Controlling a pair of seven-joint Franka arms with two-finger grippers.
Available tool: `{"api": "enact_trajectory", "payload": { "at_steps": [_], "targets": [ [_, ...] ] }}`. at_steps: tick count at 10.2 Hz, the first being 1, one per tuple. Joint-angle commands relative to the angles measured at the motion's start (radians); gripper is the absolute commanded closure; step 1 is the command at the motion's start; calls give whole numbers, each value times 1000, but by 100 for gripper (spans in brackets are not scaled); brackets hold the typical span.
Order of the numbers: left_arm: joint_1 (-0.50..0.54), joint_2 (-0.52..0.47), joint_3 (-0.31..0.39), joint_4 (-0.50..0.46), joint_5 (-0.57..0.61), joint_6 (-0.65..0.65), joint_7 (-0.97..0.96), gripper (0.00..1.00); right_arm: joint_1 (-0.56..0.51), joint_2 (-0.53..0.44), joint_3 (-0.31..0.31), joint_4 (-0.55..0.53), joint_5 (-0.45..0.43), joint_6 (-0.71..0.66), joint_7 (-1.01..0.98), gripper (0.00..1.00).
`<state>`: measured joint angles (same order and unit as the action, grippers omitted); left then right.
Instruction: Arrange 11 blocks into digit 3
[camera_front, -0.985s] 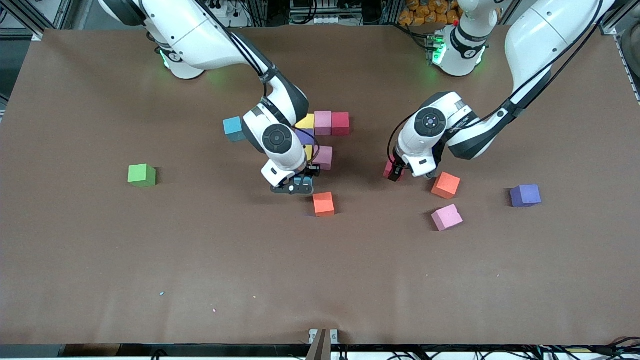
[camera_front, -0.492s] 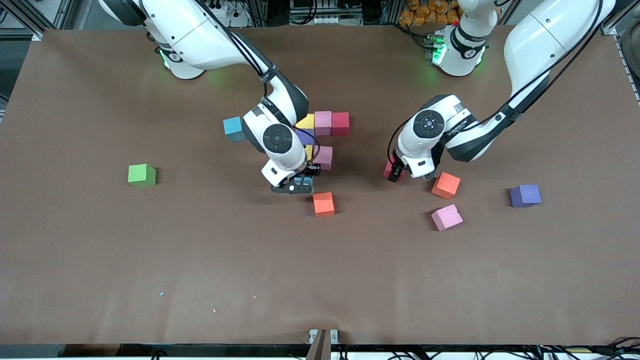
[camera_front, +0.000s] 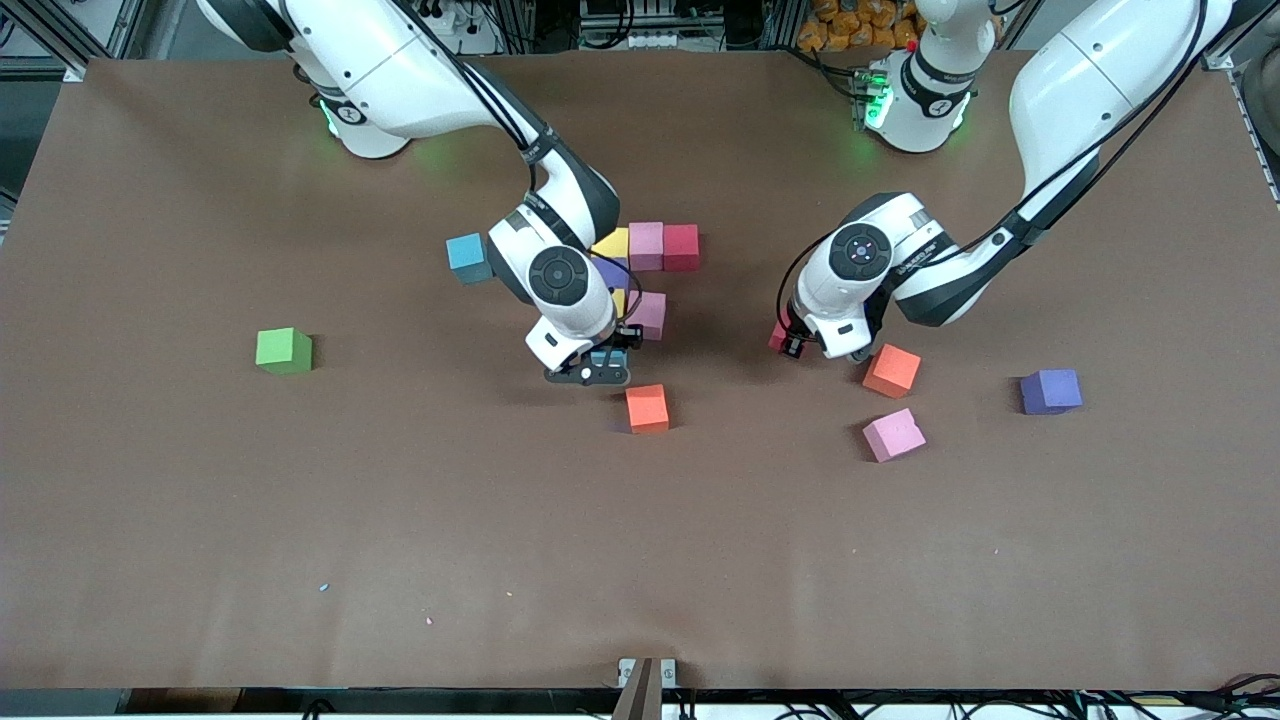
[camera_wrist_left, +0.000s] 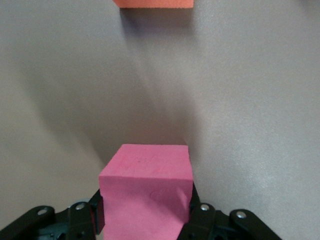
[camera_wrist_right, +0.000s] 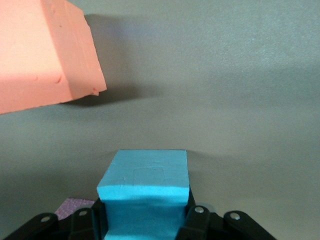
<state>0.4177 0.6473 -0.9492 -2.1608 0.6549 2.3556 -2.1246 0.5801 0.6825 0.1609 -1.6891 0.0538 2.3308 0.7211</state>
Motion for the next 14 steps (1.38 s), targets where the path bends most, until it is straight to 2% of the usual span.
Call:
{"api": "enact_trajectory", "payload": {
  "at_steps": [1,2,3,4,8,10,14],
  "targets": [
    [-4,-6,-2,15,23,2,-46,80,-14,-20,19,-37,-14,-5,8,79],
    [-11,-5,-2,27,22,2,-57,80,-14,-20,19,-35,-14,-5,8,67],
    [-32,-5,-2,44,17,1,-75,81,-14,-20,19,-35,-14,-4,8,37],
    [-46,-1,-2,56,16,-1,-96,81,-14,-20,19,-35,-14,-4,9,0],
    [-89,0,-2,93,5,-1,-185,83,-23,-49,20,-5,-14,-16,-8,0],
    [-134,0,-2,120,-32,-1,-227,83,-29,-54,19,67,-14,-76,-9,0],
    [-187,9,1,142,-43,-1,-426,87,-29,-5,16,175,-49,-71,-25,0]
  ]
}}
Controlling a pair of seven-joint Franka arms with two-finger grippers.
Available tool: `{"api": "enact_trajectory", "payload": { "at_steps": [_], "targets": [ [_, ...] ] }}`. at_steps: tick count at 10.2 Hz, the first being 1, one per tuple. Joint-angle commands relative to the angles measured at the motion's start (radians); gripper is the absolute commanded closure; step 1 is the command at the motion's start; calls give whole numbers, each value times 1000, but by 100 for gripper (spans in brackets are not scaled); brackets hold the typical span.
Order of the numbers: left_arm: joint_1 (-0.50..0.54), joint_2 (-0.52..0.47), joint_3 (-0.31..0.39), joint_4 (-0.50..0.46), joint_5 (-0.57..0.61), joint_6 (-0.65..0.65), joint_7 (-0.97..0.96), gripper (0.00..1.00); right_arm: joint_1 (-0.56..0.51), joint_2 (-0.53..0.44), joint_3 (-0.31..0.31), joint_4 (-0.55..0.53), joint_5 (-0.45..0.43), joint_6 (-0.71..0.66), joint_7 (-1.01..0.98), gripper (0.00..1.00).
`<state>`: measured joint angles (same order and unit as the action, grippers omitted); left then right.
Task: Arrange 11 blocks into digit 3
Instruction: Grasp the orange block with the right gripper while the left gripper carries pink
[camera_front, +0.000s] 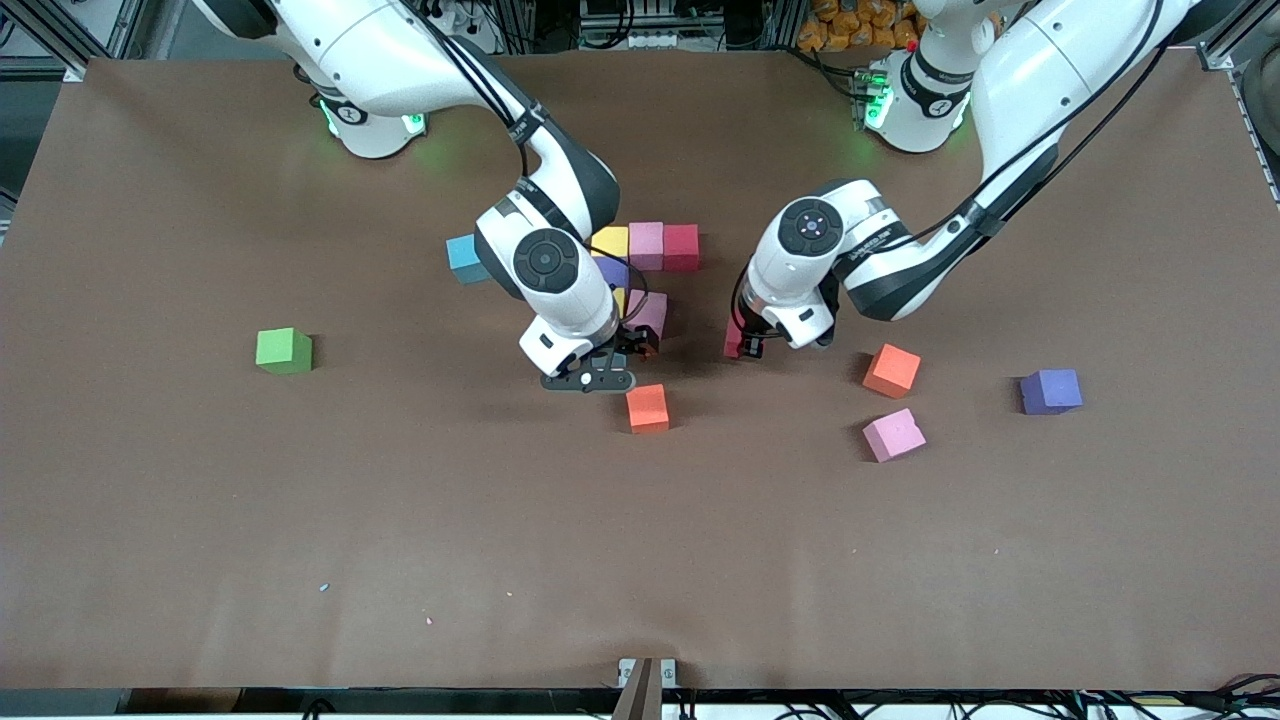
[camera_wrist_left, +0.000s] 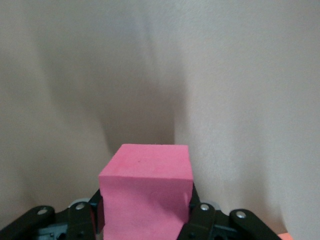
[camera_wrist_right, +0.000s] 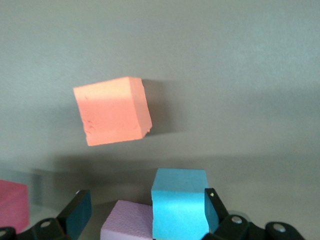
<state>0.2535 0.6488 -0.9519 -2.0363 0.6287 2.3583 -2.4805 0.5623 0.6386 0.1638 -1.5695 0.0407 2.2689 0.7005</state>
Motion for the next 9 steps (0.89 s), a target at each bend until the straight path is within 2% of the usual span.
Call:
{"api": "enact_trajectory", "payload": {
  "at_steps": [1,3,5,6,9],
  "targets": [
    [-28,20,4,22,-15,-4,-122,87,-10,74,13,98,-53,-5,-3,0],
    [-68,35,5,45,-17,-4,-207,87,2,168,13,217,-53,7,8,0],
    [-141,48,57,80,-17,-4,-283,88,5,219,13,290,-53,9,8,0],
    [-186,48,93,94,-17,-4,-305,89,10,245,13,308,-54,27,8,0],
    [-200,46,104,96,-17,-4,-337,90,24,302,10,331,-56,86,11,0]
  ]
}}
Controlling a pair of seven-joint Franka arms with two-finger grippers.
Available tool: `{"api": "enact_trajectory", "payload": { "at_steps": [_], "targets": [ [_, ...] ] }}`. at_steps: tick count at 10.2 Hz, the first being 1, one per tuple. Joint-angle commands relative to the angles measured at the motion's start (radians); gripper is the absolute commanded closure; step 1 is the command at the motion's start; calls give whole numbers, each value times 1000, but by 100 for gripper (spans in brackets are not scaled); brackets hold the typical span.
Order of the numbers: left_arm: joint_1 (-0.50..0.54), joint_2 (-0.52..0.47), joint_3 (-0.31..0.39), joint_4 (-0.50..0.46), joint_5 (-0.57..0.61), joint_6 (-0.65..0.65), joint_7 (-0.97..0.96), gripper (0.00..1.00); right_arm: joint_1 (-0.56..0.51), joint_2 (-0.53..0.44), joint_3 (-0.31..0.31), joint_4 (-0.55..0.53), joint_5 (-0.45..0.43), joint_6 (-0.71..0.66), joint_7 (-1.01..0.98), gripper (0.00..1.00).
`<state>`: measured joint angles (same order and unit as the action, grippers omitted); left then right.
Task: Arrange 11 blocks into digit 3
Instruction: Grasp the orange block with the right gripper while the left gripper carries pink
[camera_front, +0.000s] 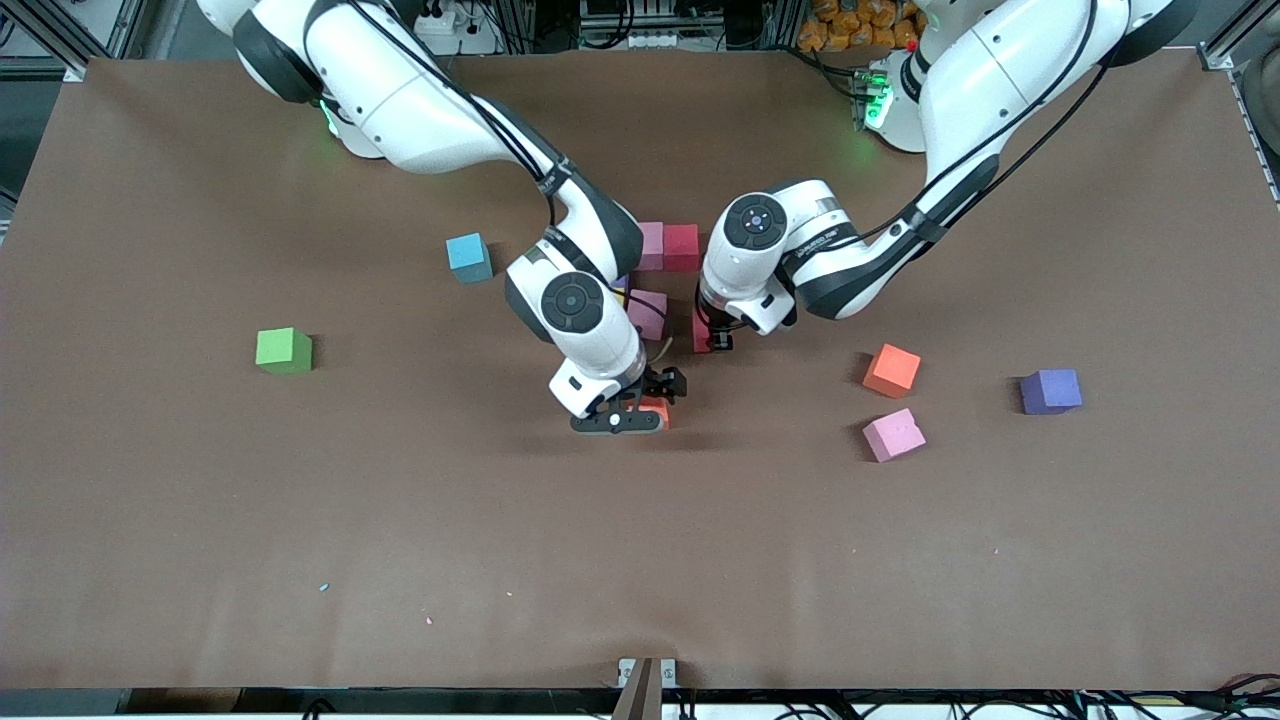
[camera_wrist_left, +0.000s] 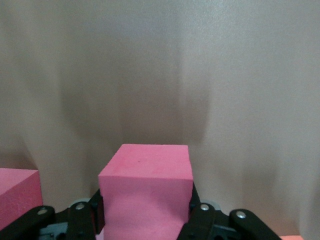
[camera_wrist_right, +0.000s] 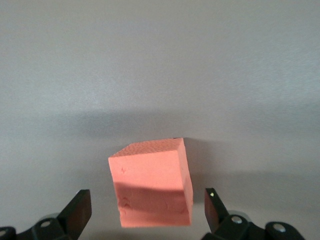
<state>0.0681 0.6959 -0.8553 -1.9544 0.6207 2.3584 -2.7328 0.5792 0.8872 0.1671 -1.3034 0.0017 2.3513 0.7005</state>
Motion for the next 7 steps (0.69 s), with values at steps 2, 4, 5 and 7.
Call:
{"api": "enact_trajectory", "payload": {
  "at_steps": [2,4,5,7],
  "targets": [
    [-22,2,7,14,-7,2,-122,90,11,70,5,73,-23,3,11,0],
    [-42,13,9,14,-7,10,-145,90,16,73,2,73,-60,-3,10,20],
    [-44,17,9,14,-6,22,-146,91,7,70,3,73,-78,-10,4,54],
    [-44,28,10,15,5,38,-146,92,-5,65,0,75,-92,-36,-3,93]
  ]
}}
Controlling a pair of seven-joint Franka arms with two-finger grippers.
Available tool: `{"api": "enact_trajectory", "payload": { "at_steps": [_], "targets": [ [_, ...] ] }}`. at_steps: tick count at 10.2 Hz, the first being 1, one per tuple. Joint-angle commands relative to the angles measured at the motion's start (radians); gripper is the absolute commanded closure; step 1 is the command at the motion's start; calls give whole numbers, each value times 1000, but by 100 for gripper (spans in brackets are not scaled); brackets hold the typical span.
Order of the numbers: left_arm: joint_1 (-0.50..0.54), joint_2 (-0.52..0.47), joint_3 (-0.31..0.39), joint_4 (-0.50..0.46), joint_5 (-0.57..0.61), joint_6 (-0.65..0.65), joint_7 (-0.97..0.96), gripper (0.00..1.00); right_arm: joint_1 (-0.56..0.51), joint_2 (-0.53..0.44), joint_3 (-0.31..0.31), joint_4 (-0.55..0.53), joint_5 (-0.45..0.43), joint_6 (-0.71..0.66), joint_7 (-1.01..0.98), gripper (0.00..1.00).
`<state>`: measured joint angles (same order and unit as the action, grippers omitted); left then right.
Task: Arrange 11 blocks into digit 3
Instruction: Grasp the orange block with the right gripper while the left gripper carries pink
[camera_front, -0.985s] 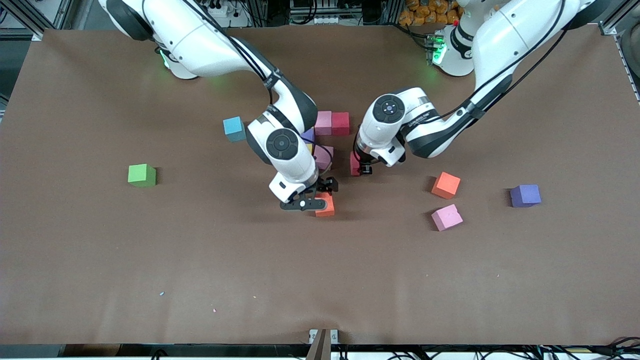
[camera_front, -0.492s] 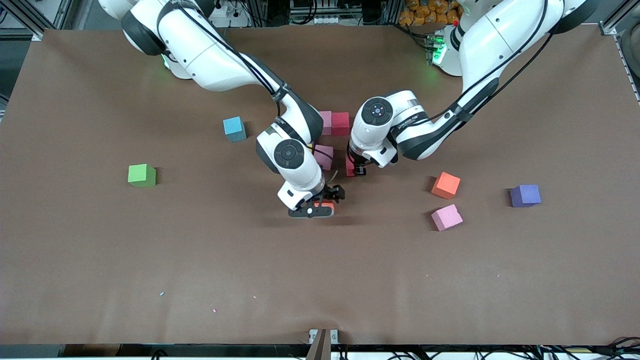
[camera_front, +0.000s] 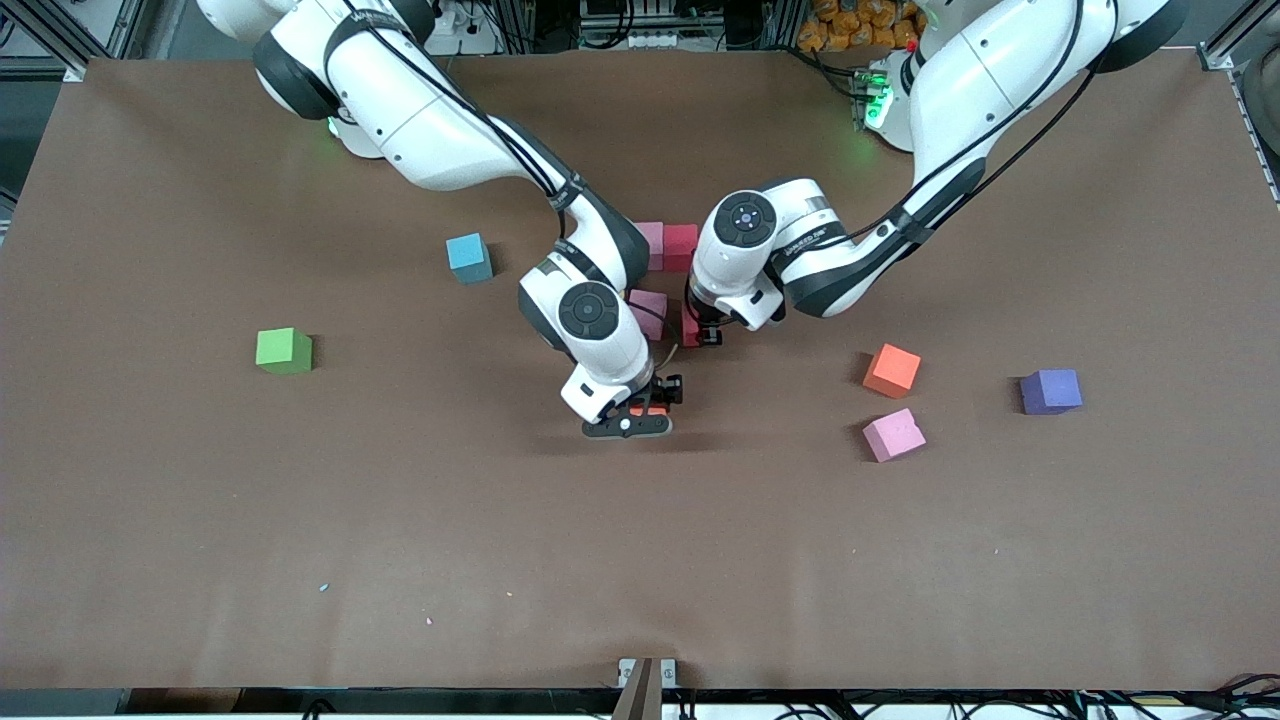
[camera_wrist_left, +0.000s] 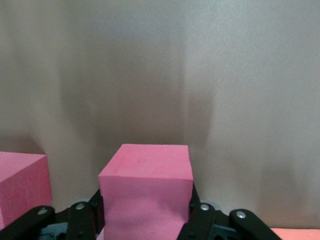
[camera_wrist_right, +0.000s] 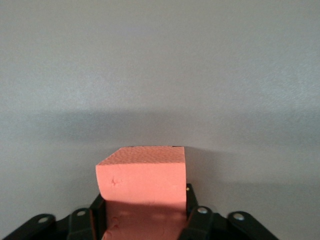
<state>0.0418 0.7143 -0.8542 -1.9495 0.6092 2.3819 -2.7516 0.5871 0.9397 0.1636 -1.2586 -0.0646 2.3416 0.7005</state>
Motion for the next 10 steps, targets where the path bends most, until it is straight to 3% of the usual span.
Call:
{"api": "enact_trajectory", "payload": {
  "at_steps": [1,3,6,10],
  "targets": [
    [-17,11,9,11,21,23,-126,92,-26,4,4,31,-26,-56,-6,100],
    [-37,11,10,12,21,28,-126,92,-42,-25,8,33,-30,-149,-33,100],
    [-54,17,30,11,21,46,-128,92,-59,-48,17,19,-21,-157,-35,100],
    [-65,27,32,12,21,46,-128,92,-70,-159,19,-147,-23,-118,-47,100]
  ]
}}
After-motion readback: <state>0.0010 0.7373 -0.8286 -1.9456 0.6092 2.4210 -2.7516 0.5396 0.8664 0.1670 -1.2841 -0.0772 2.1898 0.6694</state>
